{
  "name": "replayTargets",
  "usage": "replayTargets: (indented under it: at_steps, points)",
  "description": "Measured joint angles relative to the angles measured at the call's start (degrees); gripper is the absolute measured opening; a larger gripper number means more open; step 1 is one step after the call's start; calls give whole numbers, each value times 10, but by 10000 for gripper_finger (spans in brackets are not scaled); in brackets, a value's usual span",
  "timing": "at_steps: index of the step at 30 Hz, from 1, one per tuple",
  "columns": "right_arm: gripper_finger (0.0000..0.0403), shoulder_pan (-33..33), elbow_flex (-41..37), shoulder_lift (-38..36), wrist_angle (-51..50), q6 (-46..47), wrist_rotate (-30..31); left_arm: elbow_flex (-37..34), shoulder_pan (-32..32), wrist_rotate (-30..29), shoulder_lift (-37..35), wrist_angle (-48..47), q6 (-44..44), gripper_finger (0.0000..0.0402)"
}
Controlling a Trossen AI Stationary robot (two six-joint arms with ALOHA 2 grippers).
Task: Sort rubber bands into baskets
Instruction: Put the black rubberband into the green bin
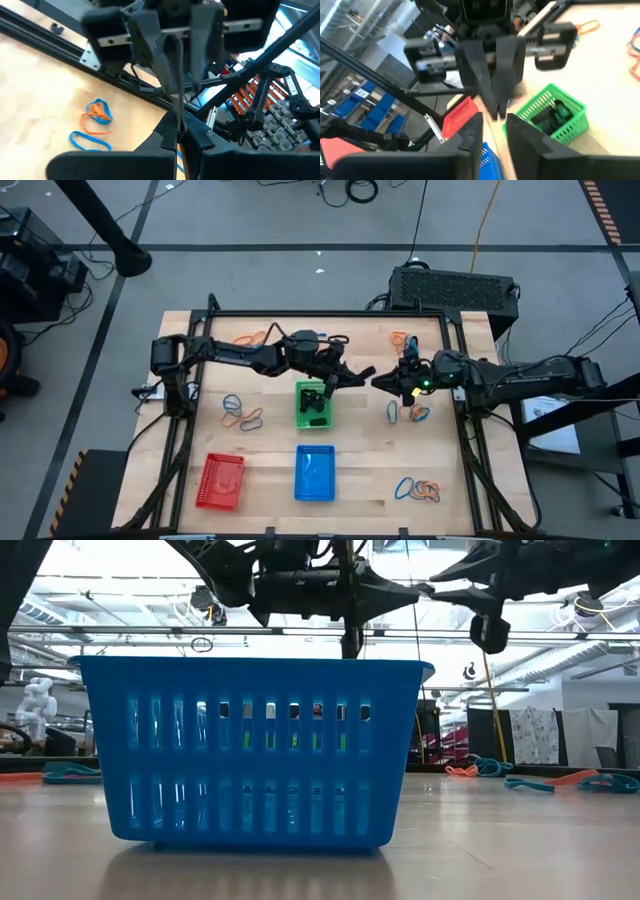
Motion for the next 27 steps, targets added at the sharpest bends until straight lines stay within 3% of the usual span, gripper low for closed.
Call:
replayTargets:
  at_steps: [4, 7, 10, 15, 19, 27]
  points:
    - [144, -16, 0, -10, -22, -14, 0, 0, 7, 11, -17, -88, 13, 3]
    - [177, -45, 0, -19, -44, -3, 4, 0, 8, 11, -42, -212, 61, 3]
    - [192, -99, 10, -18, -139, 37, 5, 0, 8, -5, -70, -348, 105, 3]
    - [189, -202, 46, -7, -325, 7, 22, 0, -2, -85, -101, -537, 149, 3]
    - [173, -284, 70, 8, -398, -38, 43, 0, -20, -170, -108, -649, 151, 3]
    - [141, -418, 82, 100, -443, -148, 45, 0, -43, -218, -108, -667, 102, 3]
